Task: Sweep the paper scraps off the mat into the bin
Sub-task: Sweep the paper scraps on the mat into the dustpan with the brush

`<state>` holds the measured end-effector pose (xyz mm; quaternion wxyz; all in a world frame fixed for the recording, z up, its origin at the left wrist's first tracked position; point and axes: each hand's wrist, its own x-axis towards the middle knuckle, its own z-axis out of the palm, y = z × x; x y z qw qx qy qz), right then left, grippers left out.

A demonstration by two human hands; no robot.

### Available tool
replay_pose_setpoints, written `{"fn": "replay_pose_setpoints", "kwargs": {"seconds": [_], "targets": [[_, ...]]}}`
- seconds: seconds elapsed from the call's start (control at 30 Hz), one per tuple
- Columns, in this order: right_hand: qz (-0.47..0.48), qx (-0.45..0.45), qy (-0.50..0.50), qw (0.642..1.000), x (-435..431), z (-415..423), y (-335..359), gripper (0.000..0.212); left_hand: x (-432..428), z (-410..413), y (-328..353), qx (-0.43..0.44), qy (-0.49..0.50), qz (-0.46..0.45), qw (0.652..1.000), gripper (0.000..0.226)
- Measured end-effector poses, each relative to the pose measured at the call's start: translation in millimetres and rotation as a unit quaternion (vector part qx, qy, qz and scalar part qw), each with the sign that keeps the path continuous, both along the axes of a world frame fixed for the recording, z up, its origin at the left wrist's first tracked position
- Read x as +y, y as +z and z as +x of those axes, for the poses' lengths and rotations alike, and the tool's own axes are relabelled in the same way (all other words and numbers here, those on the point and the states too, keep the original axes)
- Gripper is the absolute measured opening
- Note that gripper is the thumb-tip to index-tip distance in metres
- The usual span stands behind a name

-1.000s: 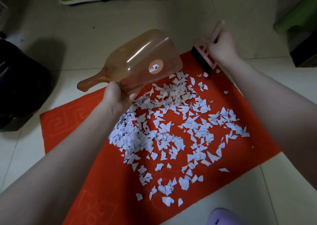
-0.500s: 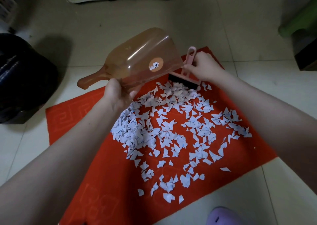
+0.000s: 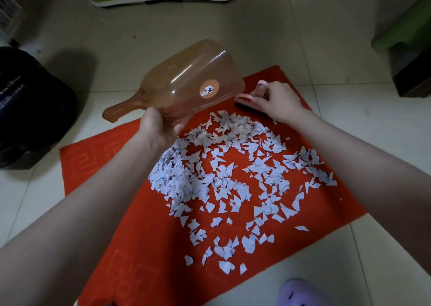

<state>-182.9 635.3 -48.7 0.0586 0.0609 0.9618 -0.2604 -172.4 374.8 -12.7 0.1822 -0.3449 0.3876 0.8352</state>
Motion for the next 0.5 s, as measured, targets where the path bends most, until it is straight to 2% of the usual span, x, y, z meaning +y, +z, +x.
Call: {"fn": "replay_pose_setpoints", "kwargs": {"seconds": [0.1,0.2,0.5], "targets": [[-0.13,0.011,-0.005,0.991,-2,4,10,0.018,3,2,2,0.003,-0.003,-0.006,1.0,0.03],[-0.171,0.05,-0.054,0.983,7,3,20,0.02,4,2,2,0.002,-0.004,-0.005,1.0,0.031],[-0.105,0.117,-0.121,0.98,36,7,12,0.022,13,5,3,0.008,-0.016,-0.007,1.0,0.029]]}}
